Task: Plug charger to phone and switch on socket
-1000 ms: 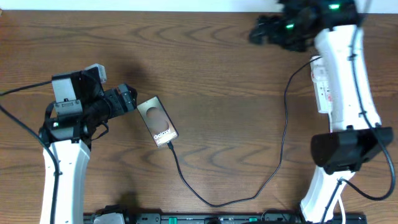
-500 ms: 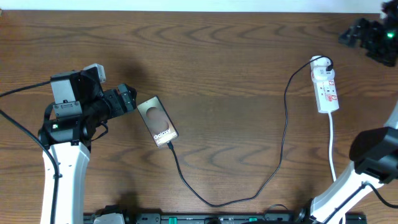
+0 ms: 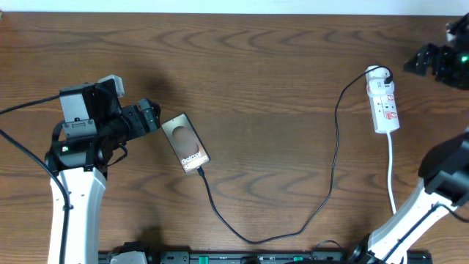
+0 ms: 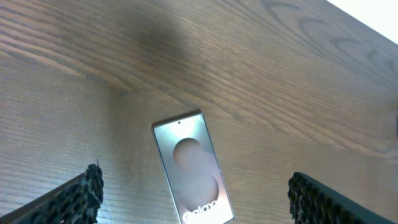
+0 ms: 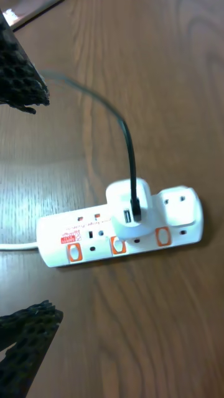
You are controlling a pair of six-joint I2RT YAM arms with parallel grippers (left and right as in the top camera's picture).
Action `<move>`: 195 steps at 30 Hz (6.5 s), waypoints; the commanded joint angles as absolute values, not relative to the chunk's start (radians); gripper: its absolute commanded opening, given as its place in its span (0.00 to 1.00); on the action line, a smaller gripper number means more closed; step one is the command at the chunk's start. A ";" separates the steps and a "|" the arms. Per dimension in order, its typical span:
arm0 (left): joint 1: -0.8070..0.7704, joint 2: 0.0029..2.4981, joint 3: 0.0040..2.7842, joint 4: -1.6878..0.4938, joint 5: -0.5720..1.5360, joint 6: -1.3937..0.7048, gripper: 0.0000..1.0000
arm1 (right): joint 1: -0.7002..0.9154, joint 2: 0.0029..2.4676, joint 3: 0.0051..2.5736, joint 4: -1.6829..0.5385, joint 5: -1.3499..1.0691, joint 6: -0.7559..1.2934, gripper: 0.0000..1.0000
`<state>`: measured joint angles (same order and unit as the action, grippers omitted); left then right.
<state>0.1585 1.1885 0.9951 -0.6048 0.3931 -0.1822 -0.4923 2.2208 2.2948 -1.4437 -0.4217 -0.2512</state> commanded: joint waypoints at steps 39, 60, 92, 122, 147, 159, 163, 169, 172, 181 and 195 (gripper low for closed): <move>0.157 1.184 1.010 -0.606 0.387 -0.165 0.93 | -0.430 2.495 2.285 -1.429 -0.583 -0.394 0.99; 0.157 1.184 1.010 -0.606 0.387 -0.165 0.93 | -0.381 2.497 2.132 -1.368 -0.586 -0.329 0.97; 0.157 1.184 1.010 -0.606 0.387 -0.165 0.93 | -0.398 1.912 2.141 -1.419 -0.230 0.011 0.99; 0.157 1.152 1.010 -0.609 0.346 -0.141 0.93 | -0.385 1.829 2.141 -1.456 -0.230 0.010 0.99; 0.022 0.342 0.197 0.445 0.250 0.078 0.93 | -0.384 1.829 2.141 -1.456 -0.230 0.010 0.99; 0.024 0.053 0.026 0.316 0.249 0.162 0.93 | -0.384 1.829 2.141 -1.456 -0.230 0.010 0.99; 0.030 0.000 0.004 0.208 0.247 0.161 0.93 | -0.384 1.829 2.141 -1.456 -0.230 0.010 0.99; 0.030 0.001 0.004 0.067 0.207 0.158 0.93 | -0.384 1.829 2.141 -1.456 -0.230 0.010 0.99; 0.030 0.001 0.004 -0.025 0.159 0.089 0.93 | -0.384 1.829 2.141 -1.456 -0.230 0.010 0.99; 0.030 0.001 0.004 -0.061 0.141 0.077 0.93 | -0.384 1.829 2.141 -1.456 -0.230 0.010 0.99; 0.030 0.005 0.004 -0.060 0.141 0.077 0.93 | -0.384 1.829 2.141 -1.456 -0.230 0.010 0.99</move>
